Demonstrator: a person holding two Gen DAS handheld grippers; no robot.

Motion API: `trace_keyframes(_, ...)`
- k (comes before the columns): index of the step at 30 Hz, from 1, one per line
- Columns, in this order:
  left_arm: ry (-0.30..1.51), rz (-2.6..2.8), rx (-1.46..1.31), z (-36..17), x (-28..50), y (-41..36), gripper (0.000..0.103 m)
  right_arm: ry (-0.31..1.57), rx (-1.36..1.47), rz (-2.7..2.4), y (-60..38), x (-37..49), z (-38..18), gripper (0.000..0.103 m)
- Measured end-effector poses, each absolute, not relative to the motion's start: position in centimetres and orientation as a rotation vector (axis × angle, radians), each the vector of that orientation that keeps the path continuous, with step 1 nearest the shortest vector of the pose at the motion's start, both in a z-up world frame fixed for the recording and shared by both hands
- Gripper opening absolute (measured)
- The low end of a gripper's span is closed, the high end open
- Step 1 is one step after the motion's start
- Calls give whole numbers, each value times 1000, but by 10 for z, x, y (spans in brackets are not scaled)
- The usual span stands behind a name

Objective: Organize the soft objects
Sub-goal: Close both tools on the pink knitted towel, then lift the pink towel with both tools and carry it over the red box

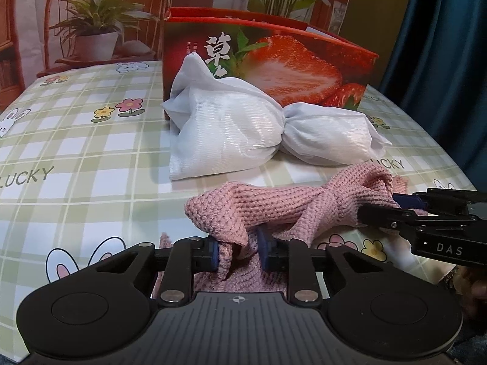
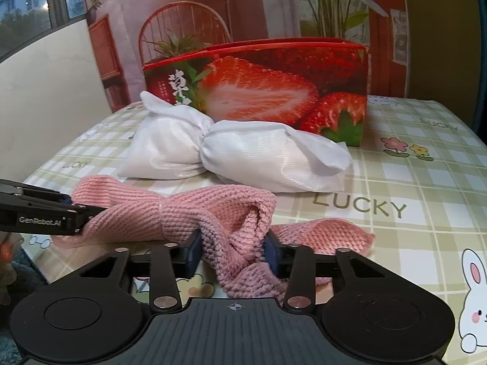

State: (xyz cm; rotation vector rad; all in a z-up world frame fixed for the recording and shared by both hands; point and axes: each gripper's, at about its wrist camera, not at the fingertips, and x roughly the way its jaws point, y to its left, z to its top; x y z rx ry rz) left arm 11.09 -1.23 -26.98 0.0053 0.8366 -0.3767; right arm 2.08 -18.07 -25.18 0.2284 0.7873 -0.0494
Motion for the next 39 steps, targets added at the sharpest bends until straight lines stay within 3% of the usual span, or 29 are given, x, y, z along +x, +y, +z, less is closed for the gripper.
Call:
trace_keyframes(8, 836, -378, 6, -270, 111, -12, 25, 781, 204, 8, -172, 21, -251, 25)
trace_keyframes(13, 833, -376, -28, -264, 114, -6, 17, 766, 210, 11, -174, 21, -249, 22)
trace_keyframes(21, 660, -394, -61, -206, 135, 1, 15, 634, 224, 17, -191, 28, -208, 21)
trace_keyframes(32, 511, -417, -112, -130, 220, -18, 15, 450, 185, -12, -239, 102, -123, 21)
trace_keyframes(39, 531, -386, -149, -119, 286, -26, 15, 435, 221, -70, -266, 173, -114, 21)
